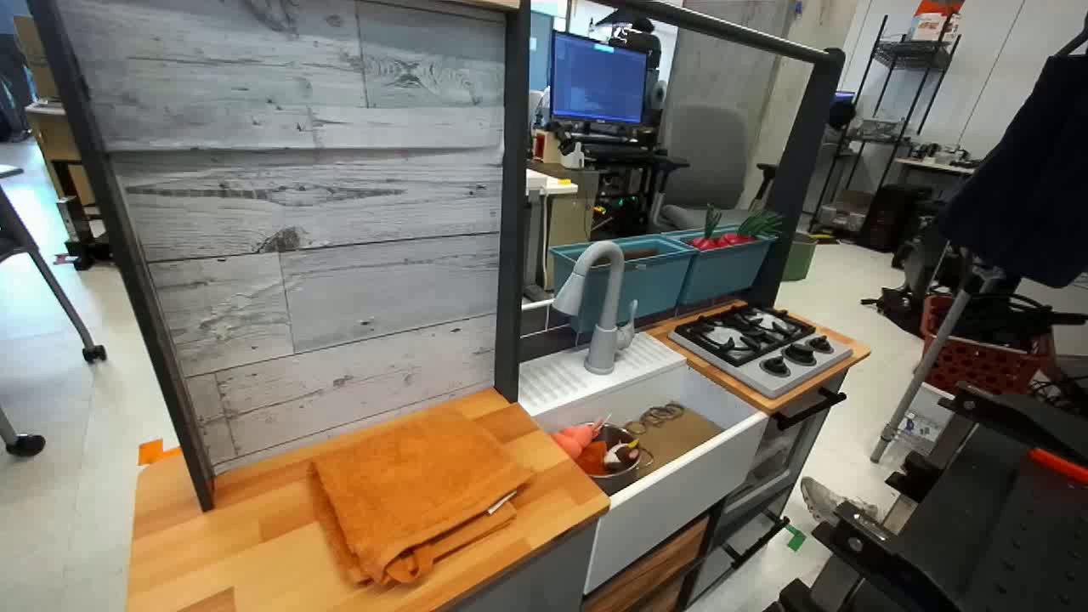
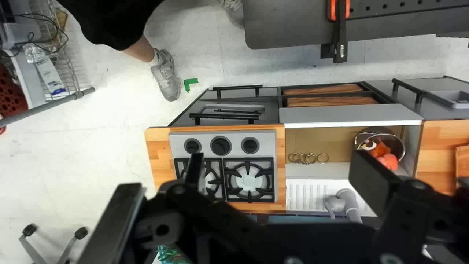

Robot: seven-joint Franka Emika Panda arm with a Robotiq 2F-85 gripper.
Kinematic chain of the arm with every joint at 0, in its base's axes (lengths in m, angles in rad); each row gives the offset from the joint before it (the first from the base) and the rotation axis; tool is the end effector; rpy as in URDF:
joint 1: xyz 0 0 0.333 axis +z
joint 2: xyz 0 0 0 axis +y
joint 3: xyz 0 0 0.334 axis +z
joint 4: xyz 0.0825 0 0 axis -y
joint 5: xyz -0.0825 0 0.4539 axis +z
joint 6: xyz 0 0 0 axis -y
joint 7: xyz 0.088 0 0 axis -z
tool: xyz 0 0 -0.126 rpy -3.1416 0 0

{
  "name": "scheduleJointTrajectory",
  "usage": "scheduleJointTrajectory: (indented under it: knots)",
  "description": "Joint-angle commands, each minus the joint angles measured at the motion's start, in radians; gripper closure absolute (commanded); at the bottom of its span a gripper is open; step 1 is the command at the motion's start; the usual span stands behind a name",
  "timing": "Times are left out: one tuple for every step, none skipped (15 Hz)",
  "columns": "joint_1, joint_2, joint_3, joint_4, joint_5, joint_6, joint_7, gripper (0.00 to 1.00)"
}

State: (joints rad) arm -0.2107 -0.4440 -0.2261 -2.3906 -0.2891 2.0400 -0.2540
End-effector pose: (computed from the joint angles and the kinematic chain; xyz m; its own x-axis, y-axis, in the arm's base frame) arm 0.4307 -0.2260 0.4584 0.9986 -0.0425 0.0327 -0.0479 -0.9816 0.1848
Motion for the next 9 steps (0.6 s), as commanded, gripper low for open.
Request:
scheduleJointTrajectory:
  knots:
    - [0.002,0.000,-0.001,0.003,0.000,-0.003,0.000,0.00]
    - [0.002,0.000,-0.001,0.003,0.000,-0.003,0.000,0.00]
    - [0.002,0.000,-0.001,0.003,0.000,-0.003,0.001,0.00]
    - [0.002,0.000,-0.001,0.003,0.000,-0.003,0.001,0.00]
    - [0.014,-0.018,-0.027,-0.012,0.055,0.016,-0.025,0.00]
    - [0.032,-0.026,-0.042,-0.023,0.109,0.029,-0.054,0.00]
    - [0.050,-0.020,-0.045,-0.021,0.163,0.031,-0.068,0.00]
    - [0.081,0.013,-0.033,-0.003,0.230,0.010,-0.074,0.00]
    - [0.109,0.043,-0.019,0.002,0.298,0.014,-0.058,0.00]
